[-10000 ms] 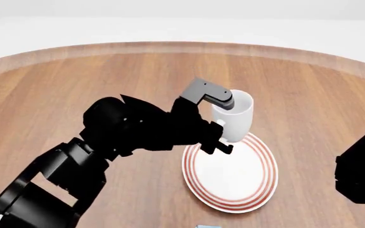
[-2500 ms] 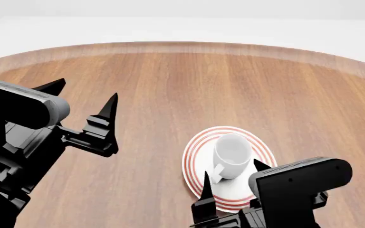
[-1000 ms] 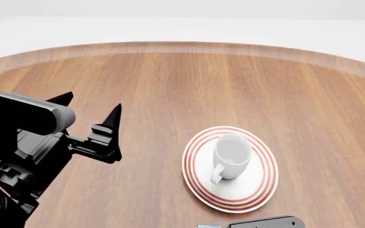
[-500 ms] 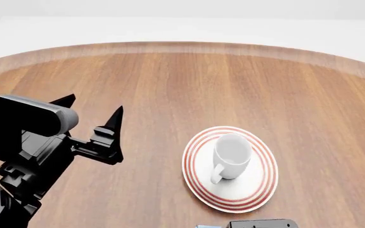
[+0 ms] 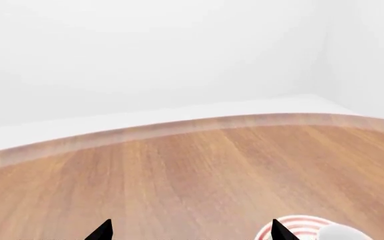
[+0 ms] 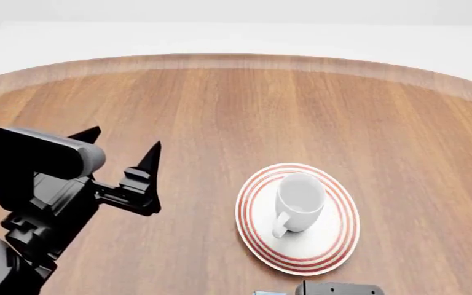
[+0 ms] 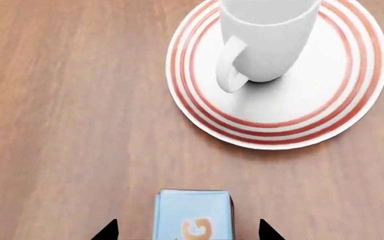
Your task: Pick up the white mug and put it on the plate, and put the chocolate pudding to the right of the plate.
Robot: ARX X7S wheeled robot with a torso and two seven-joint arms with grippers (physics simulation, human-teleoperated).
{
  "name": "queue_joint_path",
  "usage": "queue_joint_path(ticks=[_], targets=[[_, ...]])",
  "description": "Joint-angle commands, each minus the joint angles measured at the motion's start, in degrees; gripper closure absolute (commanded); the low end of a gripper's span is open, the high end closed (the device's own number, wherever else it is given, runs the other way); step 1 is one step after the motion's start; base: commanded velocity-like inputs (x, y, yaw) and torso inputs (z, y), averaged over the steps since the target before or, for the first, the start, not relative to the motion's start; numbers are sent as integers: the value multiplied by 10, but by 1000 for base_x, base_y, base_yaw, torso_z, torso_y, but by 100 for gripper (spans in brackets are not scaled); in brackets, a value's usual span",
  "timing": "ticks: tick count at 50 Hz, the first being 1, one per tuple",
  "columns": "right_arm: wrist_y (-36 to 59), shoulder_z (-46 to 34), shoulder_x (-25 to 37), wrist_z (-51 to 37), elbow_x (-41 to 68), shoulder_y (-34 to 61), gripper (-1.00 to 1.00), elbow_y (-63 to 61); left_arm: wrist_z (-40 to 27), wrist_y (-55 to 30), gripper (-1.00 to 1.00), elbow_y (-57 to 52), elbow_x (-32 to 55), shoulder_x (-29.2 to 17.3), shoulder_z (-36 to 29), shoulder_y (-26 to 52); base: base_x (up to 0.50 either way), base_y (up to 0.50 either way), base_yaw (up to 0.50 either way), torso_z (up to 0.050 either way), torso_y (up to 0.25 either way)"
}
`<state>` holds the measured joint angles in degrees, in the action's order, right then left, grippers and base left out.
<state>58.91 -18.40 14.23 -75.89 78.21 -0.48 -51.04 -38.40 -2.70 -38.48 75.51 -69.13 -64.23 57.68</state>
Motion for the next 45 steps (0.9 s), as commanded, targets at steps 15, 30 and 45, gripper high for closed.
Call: queue_joint_path(ticks=[15,30,45], targets=[[-7,-28,-2,62,-75,-24,-100,38,22,17,-100,16,-19,20,9,-20,0,0,0,0,0],[-14,-46,4,83,-101,-27,-100,54,23,17,-100,19,-21,23,8,-24,0,0,0,0,0],[-13,-58,10,78,-101,-20,100,57,24,19,-100,22,-21,25,9,-28,0,0,0,0,0]])
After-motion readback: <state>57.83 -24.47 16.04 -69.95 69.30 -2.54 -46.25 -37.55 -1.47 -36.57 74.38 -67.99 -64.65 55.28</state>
